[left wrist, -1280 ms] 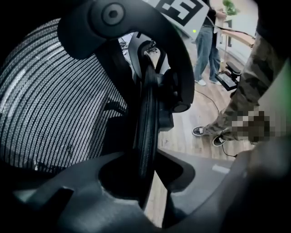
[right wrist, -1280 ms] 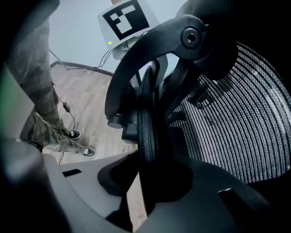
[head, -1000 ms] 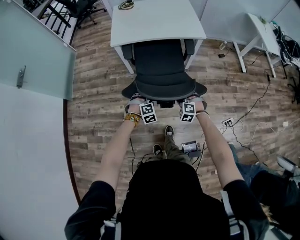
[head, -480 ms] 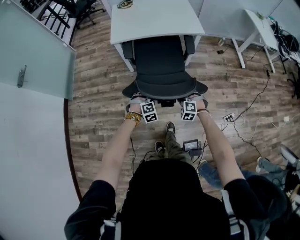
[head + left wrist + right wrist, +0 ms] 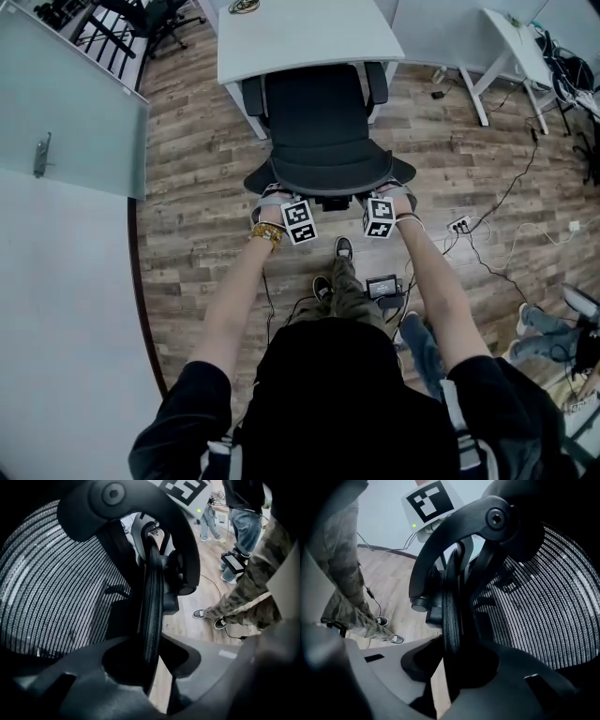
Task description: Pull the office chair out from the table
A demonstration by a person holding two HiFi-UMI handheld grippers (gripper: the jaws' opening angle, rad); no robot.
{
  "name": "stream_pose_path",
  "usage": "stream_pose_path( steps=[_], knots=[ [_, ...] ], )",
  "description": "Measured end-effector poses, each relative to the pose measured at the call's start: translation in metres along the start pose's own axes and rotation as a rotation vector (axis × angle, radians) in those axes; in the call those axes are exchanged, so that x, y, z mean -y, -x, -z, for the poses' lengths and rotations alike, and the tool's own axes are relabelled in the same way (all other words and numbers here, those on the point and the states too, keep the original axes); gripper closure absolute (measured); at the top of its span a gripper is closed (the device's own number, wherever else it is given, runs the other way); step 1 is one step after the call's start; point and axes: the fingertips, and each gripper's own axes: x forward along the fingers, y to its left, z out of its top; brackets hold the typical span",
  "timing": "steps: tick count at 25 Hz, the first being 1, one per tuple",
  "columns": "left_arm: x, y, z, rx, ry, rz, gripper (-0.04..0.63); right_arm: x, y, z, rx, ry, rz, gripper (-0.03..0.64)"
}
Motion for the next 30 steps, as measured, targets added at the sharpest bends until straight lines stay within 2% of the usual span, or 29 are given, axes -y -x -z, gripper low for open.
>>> stream_pose_path(
  steps=[8,17,30],
  knots=[
    [0.003,0.000,0.001,-0.007,0.002,0.002,0.485,-0.005,0.000,-0.002,-0.021,-0.035,-0.032,0.532],
    [0.005,0.002,-0.004,-0.013,0.006,-0.002,0.485,-0.006,0.004,0.002,-0.020,-0.033,-0.028,0.532],
    [0.041,0.019,-0.021,-0.019,0.015,-0.016,0.485,-0.038,0.026,0.009,0.003,-0.004,-0.025,0.532]
  ],
)
